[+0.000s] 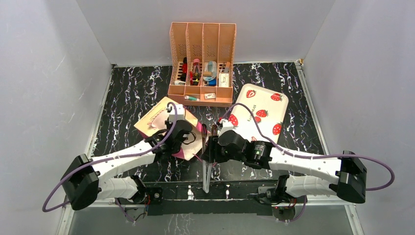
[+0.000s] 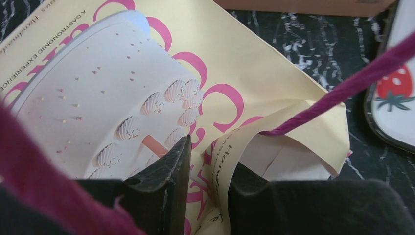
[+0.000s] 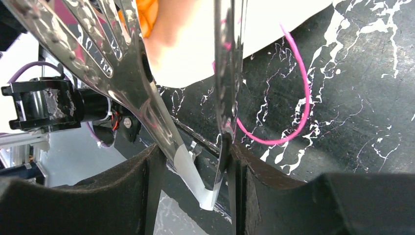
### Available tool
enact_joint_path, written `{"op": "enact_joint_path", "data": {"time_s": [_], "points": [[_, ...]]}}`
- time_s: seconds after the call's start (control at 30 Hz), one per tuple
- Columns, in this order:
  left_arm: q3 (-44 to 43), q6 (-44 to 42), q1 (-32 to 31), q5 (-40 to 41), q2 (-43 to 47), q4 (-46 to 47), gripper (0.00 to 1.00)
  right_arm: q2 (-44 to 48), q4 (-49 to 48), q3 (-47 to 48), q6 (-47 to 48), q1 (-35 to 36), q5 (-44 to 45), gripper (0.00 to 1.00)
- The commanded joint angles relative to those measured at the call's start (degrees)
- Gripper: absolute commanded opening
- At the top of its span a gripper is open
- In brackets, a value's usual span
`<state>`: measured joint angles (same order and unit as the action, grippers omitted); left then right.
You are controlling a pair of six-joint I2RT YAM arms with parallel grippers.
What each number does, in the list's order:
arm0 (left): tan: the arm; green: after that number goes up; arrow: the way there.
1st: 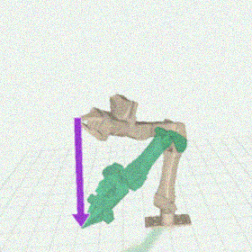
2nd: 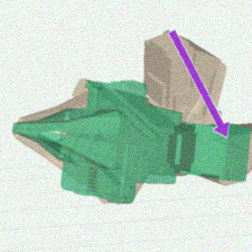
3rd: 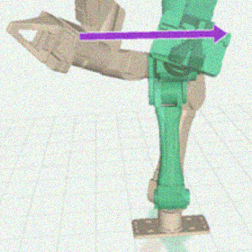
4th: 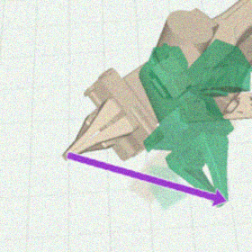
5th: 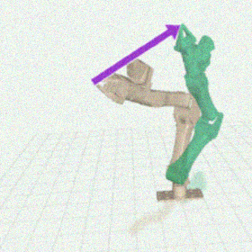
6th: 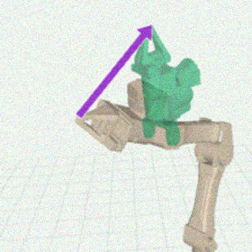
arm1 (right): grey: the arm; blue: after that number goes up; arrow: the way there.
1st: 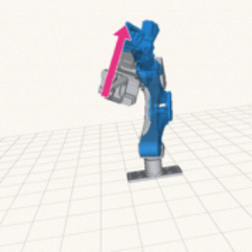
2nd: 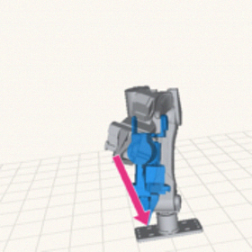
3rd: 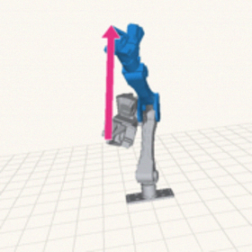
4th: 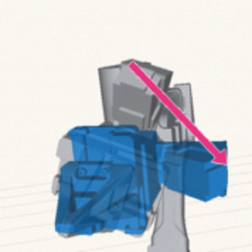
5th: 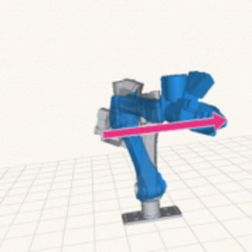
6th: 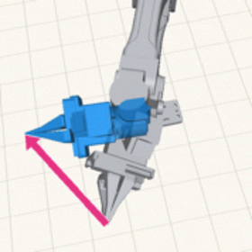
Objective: Take the fake bread out of the paper bag
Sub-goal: Place the clamp at the center of the board.
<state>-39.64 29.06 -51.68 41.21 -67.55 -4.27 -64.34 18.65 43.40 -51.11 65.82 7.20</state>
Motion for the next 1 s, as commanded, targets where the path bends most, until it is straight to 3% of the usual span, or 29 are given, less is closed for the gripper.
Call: {"op": "enact_joint_path", "data": {"time_s": [0.0, 0.13, 0.3, 0.4, 0.57, 0.97], "points": [[1.45, 11.2, 0.02, 10.76, -0.45, -10.26, 0.0, -1.04, -1.88, 4.15, 1.95, -0.79, 0.41, 0.44], [1.91, 22.1, 0.11, 13.91, 0.08, -19.61, 0.0, -3.01, -2.9, 5.01, 4.2, -2.16, -1.88, 0.44], [3.81, 24.69, 1.5, 15.41, 3.96, -18.32, 0.0, -7.52, -4.55, 6.83, 7.75, -4.64, -6.68, 0.44], [4.54, 21.91, 3.87, 15.69, 5.58, -14.19, 0.0, -10.94, -5.37, 8.28, 10.48, -6.53, -9.26, 0.44], [8.51, 10.65, 7.94, 9.29, 8.68, 2.96, 0.0, -20.2, -6.7, 12.16, 15.93, -8.68, -11.1, 0.44], [1.71, 1.65, 12.31, 1.74, -1.31, 6.25, 0.0, -30.06, -9.9, 14.71, 19.43, -8.69, -16.31, 0.44]]}}
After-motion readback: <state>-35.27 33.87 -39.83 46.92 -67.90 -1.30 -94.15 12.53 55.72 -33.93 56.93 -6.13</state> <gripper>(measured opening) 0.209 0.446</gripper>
